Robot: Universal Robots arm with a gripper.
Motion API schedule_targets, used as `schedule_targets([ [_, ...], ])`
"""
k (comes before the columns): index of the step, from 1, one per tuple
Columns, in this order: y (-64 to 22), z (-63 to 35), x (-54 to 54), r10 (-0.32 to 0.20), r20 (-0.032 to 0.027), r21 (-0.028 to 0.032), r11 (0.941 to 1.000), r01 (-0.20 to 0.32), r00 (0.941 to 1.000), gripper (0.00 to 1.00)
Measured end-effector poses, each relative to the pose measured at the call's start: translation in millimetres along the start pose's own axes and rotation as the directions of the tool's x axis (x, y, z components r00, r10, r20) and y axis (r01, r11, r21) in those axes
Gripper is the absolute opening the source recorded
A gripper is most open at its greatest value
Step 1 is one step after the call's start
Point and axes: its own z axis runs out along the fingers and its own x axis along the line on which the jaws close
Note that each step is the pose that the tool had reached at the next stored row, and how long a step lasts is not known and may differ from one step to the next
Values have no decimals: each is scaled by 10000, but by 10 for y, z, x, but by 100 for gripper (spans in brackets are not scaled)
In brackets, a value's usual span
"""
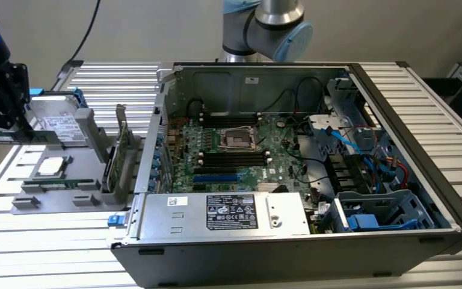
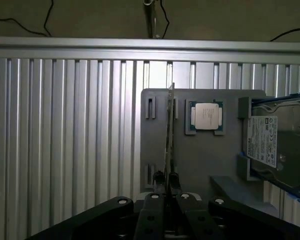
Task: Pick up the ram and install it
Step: 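Pick up the ram and move it above insertion slot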
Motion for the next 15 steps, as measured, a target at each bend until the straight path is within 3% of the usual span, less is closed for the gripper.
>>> schedule_targets([
  [15,-242,-191,1,-131,-3,-4,9999,131,9999,13],
])
